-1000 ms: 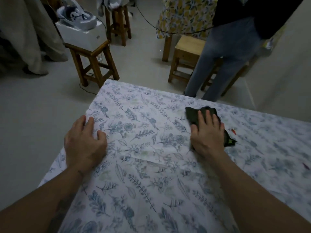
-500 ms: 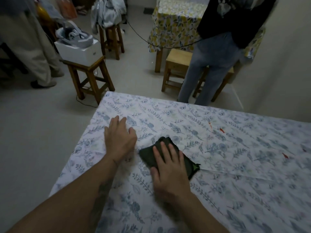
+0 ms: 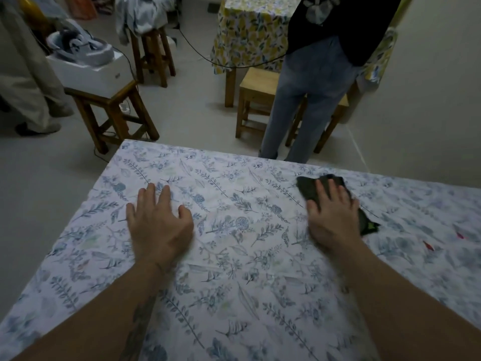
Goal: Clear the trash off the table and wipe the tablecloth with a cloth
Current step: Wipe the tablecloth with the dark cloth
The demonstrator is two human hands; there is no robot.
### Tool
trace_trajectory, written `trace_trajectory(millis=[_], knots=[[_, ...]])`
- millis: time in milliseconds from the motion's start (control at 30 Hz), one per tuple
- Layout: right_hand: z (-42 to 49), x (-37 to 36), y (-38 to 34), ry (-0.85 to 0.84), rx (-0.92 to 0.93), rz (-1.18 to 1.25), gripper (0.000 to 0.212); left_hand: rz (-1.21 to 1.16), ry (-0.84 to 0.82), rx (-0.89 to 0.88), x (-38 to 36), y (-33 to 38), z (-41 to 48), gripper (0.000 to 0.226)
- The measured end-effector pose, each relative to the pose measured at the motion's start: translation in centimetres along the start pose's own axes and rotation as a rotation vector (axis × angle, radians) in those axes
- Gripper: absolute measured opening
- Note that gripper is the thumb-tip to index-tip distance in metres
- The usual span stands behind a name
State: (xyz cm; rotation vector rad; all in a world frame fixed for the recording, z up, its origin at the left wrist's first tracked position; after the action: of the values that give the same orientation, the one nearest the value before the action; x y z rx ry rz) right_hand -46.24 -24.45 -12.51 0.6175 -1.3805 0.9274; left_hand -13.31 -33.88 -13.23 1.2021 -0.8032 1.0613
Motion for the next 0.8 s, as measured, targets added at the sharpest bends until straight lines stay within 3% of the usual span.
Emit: trace_trajectory(millis=[100, 267, 433, 633, 800], knots=[[1.4, 0.2, 2.9, -0.010, -0.070, -0.013, 0.068, 0.024, -0.002, -0.006, 0.0, 0.1, 0.0, 0.070], [-0.2, 0.2, 1.2, -0.012, -0.074, 0.042, 0.070, 0.028, -0.005, 0.008, 0.1, 0.3, 0.1, 0.071], [-3.9, 0.3, -4.9, -0.070, 0.113, 0.122, 0.066, 0.025, -0.007, 0.010, 0.1, 0.3, 0.0, 0.071], [-3.7, -1.5, -15.9, -0.154, 0.520, 0.163, 0.065, 0.030, 0.009, 0.026, 0.1, 0.5, 0.0, 0.071], [1.8, -2.8, -15.5, -0.135, 0.550, 0.127, 0.065, 0.027, 0.011, 0.028, 0.1, 0.4, 0.1, 0.069]])
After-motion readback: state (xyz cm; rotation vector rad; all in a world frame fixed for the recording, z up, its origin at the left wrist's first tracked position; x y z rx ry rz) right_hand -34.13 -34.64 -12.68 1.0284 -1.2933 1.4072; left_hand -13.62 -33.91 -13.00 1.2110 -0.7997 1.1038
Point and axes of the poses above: each hand's wrist, its own z-axis towards the middle knuckle, its own x-axis out of the back of the hand, y = z × x, the point moved 1 cm from there along z, towards the middle knuckle, and after that the axes turned 8 degrees about y, right-handed, at the moved point
